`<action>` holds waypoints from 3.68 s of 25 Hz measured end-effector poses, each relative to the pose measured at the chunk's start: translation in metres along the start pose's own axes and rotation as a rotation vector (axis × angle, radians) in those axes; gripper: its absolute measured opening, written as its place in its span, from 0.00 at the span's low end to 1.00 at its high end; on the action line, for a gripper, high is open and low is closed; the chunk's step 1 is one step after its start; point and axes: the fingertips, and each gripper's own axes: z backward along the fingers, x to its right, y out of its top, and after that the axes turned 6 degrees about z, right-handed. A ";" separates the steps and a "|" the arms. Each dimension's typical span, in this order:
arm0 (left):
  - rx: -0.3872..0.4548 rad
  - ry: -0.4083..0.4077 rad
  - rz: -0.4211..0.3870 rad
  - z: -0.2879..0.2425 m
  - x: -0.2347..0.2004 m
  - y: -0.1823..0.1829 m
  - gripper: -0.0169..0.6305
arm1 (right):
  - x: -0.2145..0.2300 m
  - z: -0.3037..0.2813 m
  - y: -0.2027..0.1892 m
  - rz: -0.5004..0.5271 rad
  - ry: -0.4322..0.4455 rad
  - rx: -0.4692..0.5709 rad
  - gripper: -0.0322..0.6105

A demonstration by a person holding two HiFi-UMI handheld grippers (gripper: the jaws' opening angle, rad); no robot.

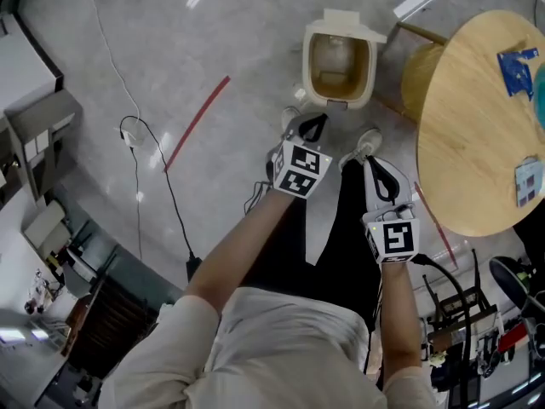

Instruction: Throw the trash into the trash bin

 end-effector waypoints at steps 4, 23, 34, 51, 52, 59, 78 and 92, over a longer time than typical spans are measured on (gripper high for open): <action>0.041 0.011 -0.003 0.036 0.005 0.017 0.03 | -0.008 0.015 0.022 0.008 0.009 0.016 0.05; 0.161 0.053 -0.007 0.209 0.024 0.079 0.03 | -0.053 0.099 0.123 0.062 0.042 0.072 0.05; 0.233 0.043 -0.006 0.285 0.048 0.106 0.03 | -0.071 0.131 0.169 0.117 0.073 0.100 0.05; 0.353 0.014 -0.074 0.341 0.088 0.148 0.03 | -0.069 0.175 0.211 0.102 0.075 0.164 0.05; 0.364 0.011 -0.086 0.345 0.091 0.150 0.03 | -0.070 0.177 0.214 0.105 0.074 0.168 0.05; 0.399 -0.008 -0.090 0.361 0.105 0.153 0.03 | -0.068 0.189 0.219 0.078 0.062 0.185 0.05; 0.456 -0.001 -0.087 0.372 0.108 0.173 0.03 | -0.059 0.203 0.229 0.069 0.017 0.217 0.05; 0.403 -0.046 -0.103 0.360 0.101 0.167 0.03 | -0.059 0.201 0.231 0.066 -0.015 0.206 0.05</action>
